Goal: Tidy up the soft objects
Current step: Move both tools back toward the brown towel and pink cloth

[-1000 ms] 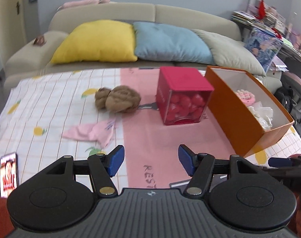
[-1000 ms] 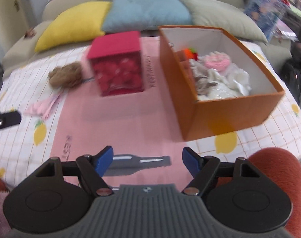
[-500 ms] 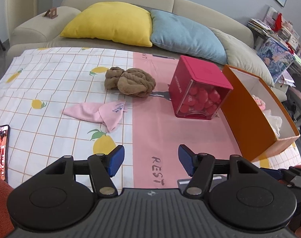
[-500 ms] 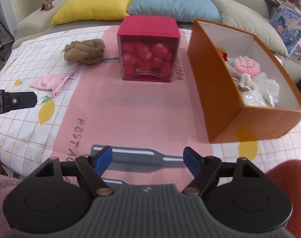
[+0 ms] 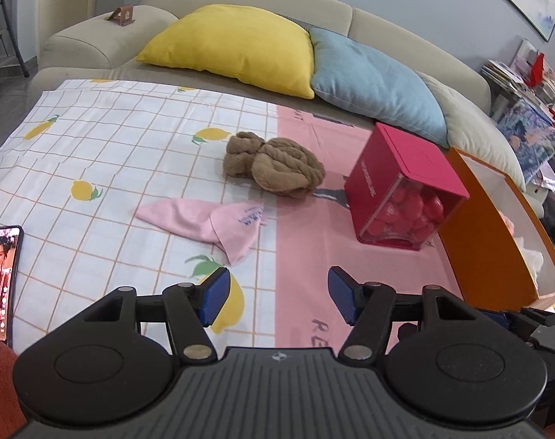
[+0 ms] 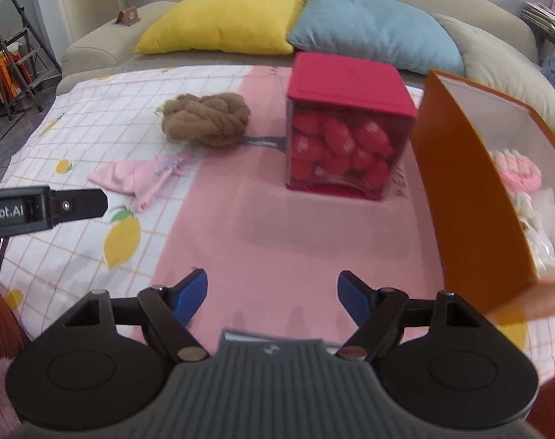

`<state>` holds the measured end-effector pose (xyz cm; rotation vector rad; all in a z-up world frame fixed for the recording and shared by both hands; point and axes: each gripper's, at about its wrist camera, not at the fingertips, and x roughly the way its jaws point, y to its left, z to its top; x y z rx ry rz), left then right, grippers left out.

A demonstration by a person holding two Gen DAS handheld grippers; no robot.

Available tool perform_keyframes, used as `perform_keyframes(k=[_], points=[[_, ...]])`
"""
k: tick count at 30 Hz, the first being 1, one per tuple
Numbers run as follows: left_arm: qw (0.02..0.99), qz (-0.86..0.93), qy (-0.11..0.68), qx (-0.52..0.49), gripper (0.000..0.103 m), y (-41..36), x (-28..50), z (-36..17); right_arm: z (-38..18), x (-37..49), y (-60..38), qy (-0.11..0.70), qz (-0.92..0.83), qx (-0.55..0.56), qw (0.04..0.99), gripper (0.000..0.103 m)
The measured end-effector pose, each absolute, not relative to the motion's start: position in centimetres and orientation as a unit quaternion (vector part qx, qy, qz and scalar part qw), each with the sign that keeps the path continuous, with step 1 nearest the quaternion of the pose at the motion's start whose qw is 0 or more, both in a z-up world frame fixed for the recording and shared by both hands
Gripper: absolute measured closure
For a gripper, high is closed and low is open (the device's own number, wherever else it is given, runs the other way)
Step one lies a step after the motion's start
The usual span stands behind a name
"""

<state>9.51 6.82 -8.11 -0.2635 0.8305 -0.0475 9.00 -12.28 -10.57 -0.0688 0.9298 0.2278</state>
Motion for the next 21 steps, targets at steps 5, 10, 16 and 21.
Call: perform_keyframes(k=[5,10,16,21], points=[[0.903,-0.012,0.409,-0.132,0.031,7.8,10.8,-8.7,-10.5,11.2,-11.3,0.434,0.110,-0.027,0.894,0.028],[0.903,-0.006,0.408,-0.132,0.032,8.5,12.3,-9.0,-10.6,13.3,-10.4,0.430,0.113,-0.018,0.895,0.034],[0.907,-0.006,0.407,-0.111,0.032,9.0,14.9,-9.6,-11.1,16.1,-9.0,0.436,0.130,0.004,0.890,0.043],[0.903,0.001,0.421,-0.089,0.032,10.2,17.5,-10.3,-11.0,18.6,-6.4,0.423,0.154,0.009,0.893,0.043]])
